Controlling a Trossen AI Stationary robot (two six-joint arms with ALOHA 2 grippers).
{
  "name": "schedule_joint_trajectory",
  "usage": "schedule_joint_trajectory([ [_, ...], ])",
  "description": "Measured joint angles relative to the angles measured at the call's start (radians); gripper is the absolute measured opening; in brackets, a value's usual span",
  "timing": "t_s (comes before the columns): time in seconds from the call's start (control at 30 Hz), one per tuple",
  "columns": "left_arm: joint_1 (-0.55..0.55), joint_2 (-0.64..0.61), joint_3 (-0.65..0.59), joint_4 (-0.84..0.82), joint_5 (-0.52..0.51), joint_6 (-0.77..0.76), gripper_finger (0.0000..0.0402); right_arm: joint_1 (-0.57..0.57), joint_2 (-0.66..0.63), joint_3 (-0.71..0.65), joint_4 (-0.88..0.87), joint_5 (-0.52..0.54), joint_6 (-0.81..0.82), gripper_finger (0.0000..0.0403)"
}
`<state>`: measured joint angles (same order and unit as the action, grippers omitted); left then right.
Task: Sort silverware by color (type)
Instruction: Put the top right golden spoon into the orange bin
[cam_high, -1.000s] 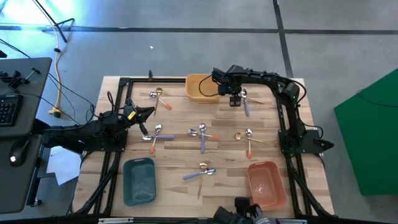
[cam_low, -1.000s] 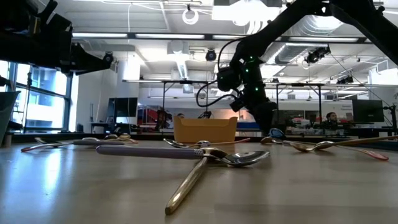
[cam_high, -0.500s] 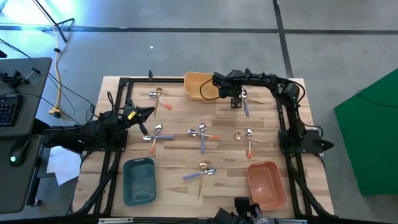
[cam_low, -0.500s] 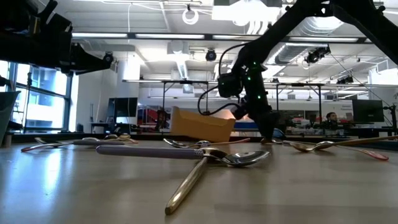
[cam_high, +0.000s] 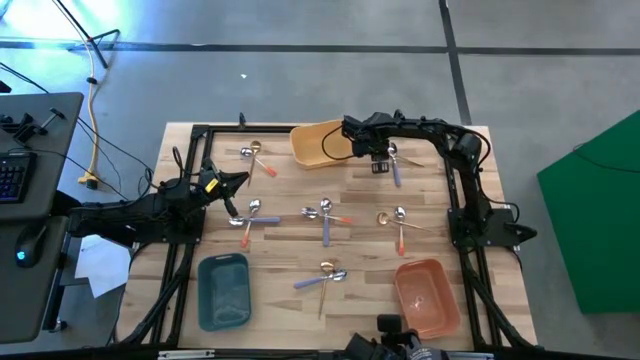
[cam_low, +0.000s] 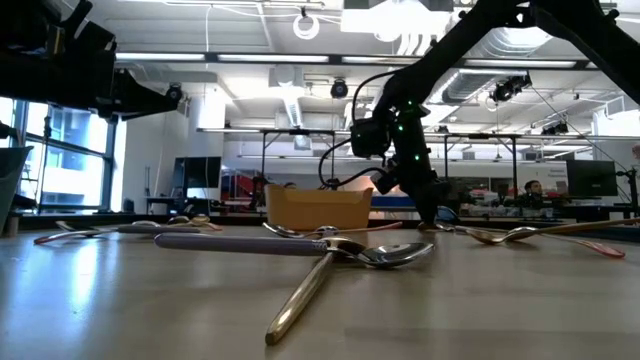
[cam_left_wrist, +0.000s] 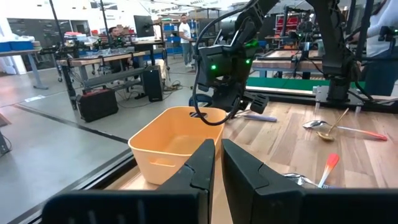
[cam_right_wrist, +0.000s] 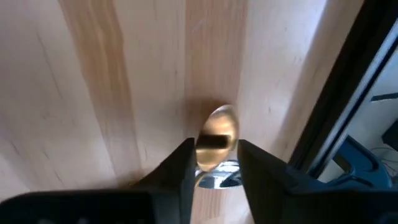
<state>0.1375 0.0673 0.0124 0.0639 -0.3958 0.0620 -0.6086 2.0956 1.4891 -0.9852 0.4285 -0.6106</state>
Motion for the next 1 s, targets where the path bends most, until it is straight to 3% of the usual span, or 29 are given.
schedule_joint_trajectory([
  [0.37,0.000,0.000,0.000,0.000,0.001,0.001,0.0021,0.009,-0.002,0.002,-0.001,0.061,0.000,0.0008],
  [0.63,0.000,0.000,0.000,0.000,0.001,0.001,0.0021,0.015,-0.045,0.003,-0.014,-0.006,0.020,0.0000],
  [1.0,0.000,0.000,0.000,0.000,0.000,-0.004,0.0021,0.021,-0.233,0.002,-0.077,-0.134,0.168,0.0001],
])
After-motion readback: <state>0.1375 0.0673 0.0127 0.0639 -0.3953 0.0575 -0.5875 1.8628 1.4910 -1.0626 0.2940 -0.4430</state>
